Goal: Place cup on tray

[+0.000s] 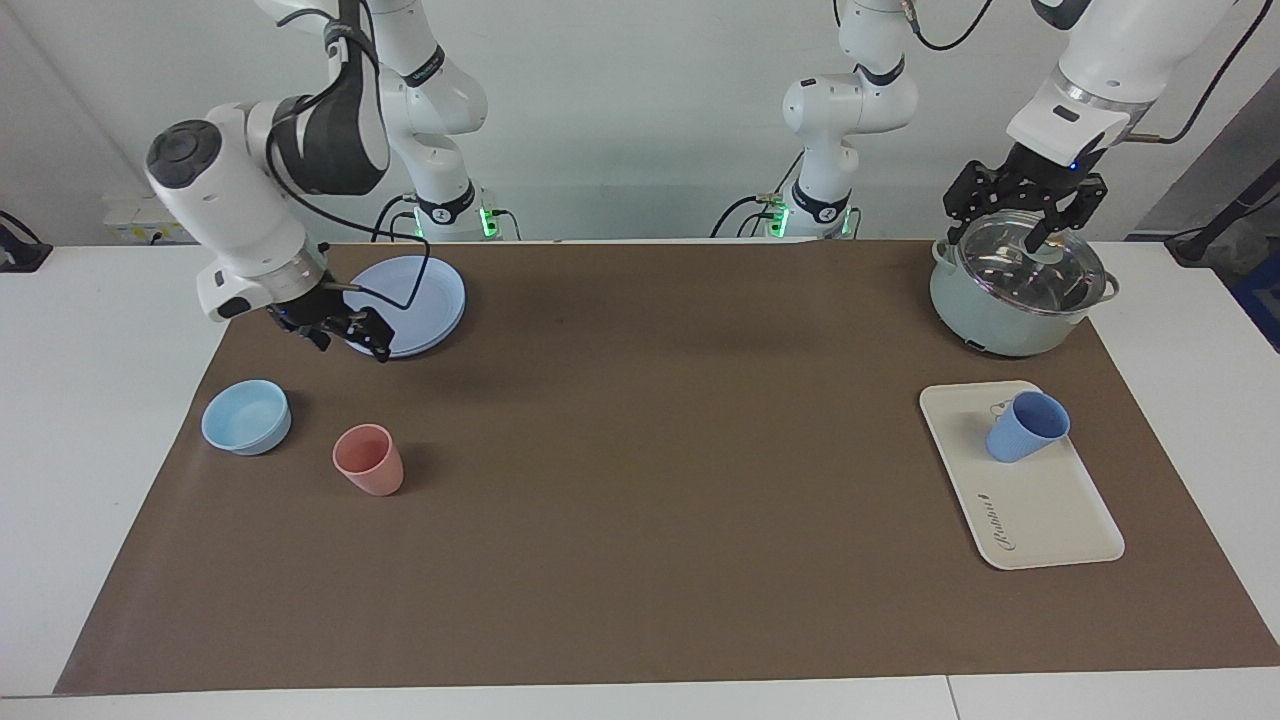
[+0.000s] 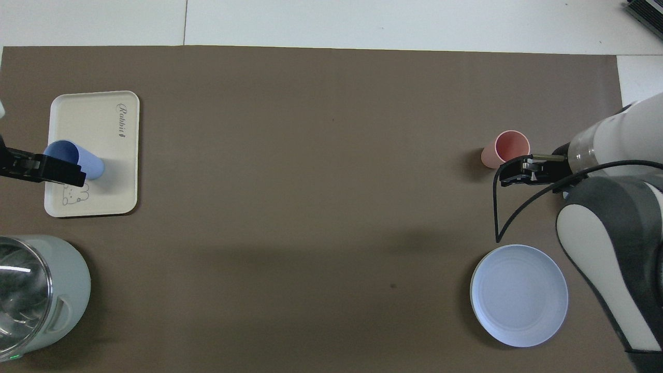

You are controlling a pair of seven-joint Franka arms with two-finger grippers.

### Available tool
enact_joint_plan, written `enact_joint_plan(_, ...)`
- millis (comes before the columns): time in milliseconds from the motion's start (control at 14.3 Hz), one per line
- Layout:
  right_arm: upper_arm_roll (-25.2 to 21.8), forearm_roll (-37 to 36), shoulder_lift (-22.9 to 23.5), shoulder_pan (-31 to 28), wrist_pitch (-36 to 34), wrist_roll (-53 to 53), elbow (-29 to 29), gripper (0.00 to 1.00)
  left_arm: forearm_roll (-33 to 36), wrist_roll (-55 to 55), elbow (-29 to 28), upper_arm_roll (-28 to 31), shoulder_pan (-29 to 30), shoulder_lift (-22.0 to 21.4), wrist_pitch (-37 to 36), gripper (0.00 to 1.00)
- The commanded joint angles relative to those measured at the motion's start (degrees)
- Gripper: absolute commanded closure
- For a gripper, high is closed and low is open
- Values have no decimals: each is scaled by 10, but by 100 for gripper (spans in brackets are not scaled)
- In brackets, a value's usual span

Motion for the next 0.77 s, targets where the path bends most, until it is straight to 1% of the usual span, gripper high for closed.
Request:
enact_joint_plan(0, -2, -21, 17, -5, -70, -16, 87, 1, -6, 1, -31, 2, 4, -27, 16, 0)
enact_joint_plan(140, -2, -22, 24, -5, -109, -17, 133, 1, -6, 1, -34, 3, 4, -27, 16, 0)
enact_joint_plan(210, -2, -24, 26, -5, -122, -17, 146, 1, -6, 1, -34, 3, 4, -27, 19, 0)
enact_joint_plan(280, -2, -28, 28, -4, -127, -17, 149, 1, -6, 1, -34, 3, 4, -28, 21, 0)
enact_joint_plan(420, 0, -28, 18, -4, -130, -21, 137, 1, -6, 1, -35, 3, 4, -28, 21, 0)
enact_joint_plan(561, 0, -28, 16, -4, -146, -45, 136, 1, -6, 0, -36, 3, 3, -28, 22, 0)
enact_joint_plan(701, 1, -27, 15, -4, -146, -55, 132, 1, -6, -2, -41, 2, 3, -30, 25, 0)
